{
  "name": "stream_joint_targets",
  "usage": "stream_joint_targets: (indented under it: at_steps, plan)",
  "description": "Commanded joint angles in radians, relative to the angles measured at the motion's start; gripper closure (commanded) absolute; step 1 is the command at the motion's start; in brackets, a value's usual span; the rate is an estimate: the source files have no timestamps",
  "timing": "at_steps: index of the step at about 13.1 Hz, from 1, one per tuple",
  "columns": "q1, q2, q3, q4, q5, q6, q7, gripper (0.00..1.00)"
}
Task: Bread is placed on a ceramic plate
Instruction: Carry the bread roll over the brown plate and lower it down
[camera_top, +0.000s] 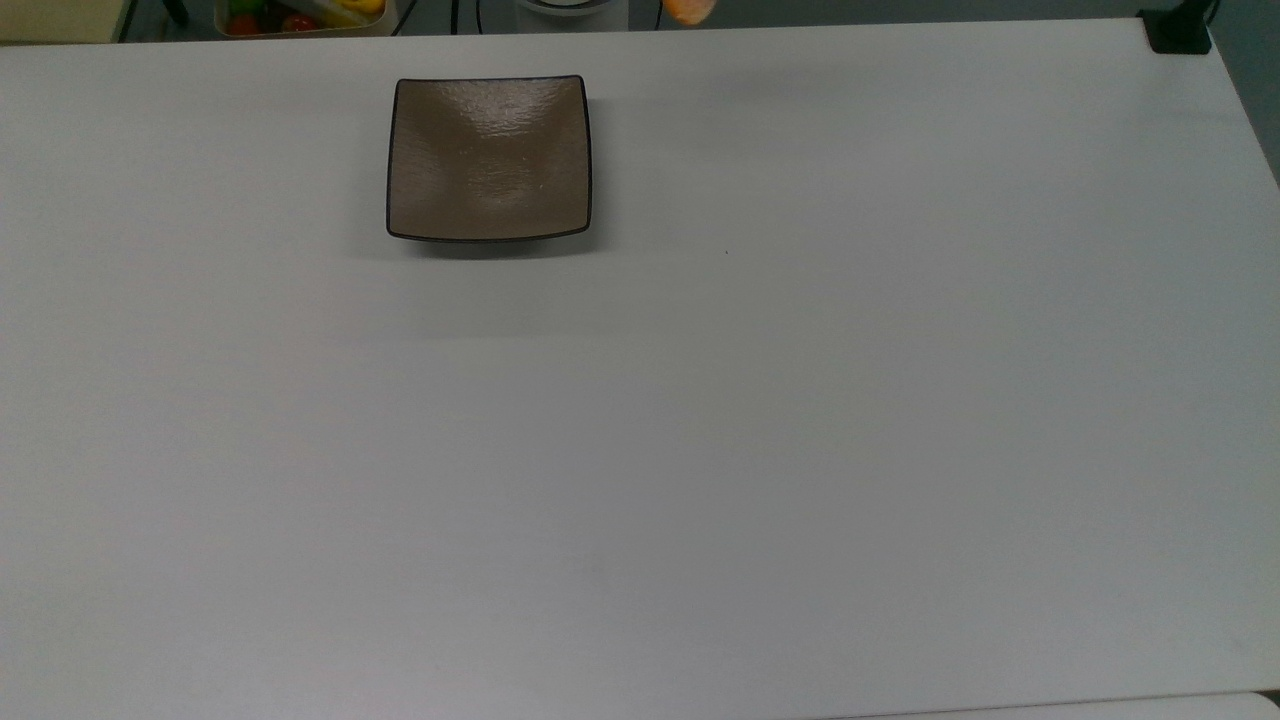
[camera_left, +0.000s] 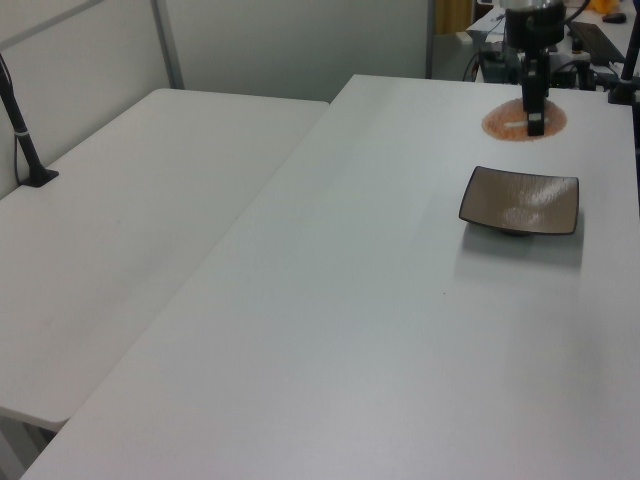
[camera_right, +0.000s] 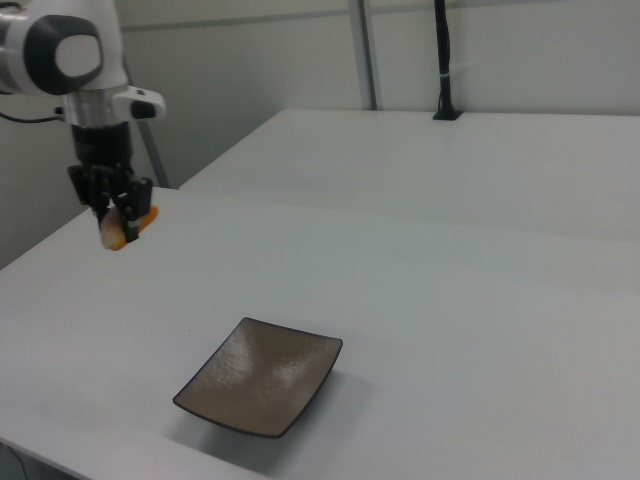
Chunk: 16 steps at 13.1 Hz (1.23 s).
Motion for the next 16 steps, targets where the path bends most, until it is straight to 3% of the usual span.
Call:
stream_joint_targets:
  at_steps: [1, 5, 7, 16]
  plan:
    - [-0.073, -0.008, -0.123, -0.009, 0.083, -0.046, -0.161, 0.49]
    - [-0.075, -0.005, -0.284, -0.058, 0.121, -0.052, -0.276, 0.49]
    - [-0.076, 0.005, -0.332, -0.118, 0.121, -0.037, -0.309, 0.49]
    - [-0.108, 0.156, -0.343, -0.297, 0.118, 0.247, -0.329, 0.47]
